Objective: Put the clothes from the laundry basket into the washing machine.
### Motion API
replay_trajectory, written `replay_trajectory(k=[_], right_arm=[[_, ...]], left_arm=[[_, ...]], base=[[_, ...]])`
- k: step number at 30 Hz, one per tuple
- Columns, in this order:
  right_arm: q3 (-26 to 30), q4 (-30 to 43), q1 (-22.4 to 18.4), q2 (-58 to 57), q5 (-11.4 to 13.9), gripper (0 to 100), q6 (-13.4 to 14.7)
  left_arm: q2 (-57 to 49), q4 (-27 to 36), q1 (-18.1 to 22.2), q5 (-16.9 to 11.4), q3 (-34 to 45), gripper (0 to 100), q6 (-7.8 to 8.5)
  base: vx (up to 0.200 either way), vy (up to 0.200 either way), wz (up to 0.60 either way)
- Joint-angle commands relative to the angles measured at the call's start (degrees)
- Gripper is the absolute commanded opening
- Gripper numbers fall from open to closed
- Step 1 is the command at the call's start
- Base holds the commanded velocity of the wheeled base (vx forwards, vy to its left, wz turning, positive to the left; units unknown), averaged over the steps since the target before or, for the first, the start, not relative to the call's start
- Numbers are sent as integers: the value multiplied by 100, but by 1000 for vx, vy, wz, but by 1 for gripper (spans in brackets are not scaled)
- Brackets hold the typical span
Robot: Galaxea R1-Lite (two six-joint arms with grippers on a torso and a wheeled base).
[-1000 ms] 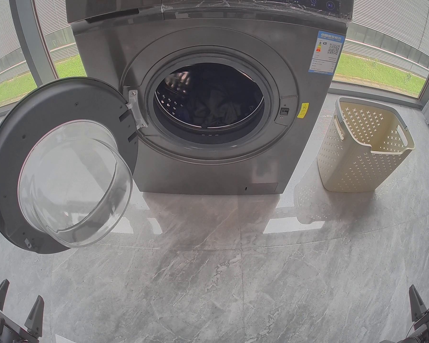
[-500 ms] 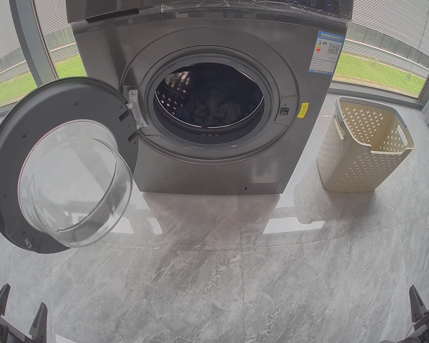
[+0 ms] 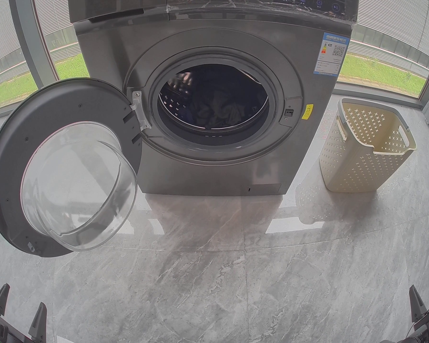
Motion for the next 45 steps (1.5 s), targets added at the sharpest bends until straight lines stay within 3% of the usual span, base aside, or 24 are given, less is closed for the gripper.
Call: replay_trajectory(k=[1, 6, 18, 39, 45], right_arm=[[92, 1, -1, -66, -2, 100, 0], [92, 1, -1, -66, -2, 100, 0], [92, 1, -1, -66, -2, 100, 0], [92, 1, -1, -66, -2, 100, 0], [92, 1, -1, -66, -2, 100, 0]], left_arm=[[-55, 0, 1, 4, 101, 100, -2], [-46, 0, 1, -4, 101, 100, -2], [-46, 0, 1, -110, 92, 100, -20], [-46, 0, 1, -110, 101, 100, -29], [-46, 0, -8, -119, 101, 100, -29]], base=[[0, 0, 0], [0, 0, 0], [0, 200, 0], [0, 0, 0], [-200, 0, 0]])
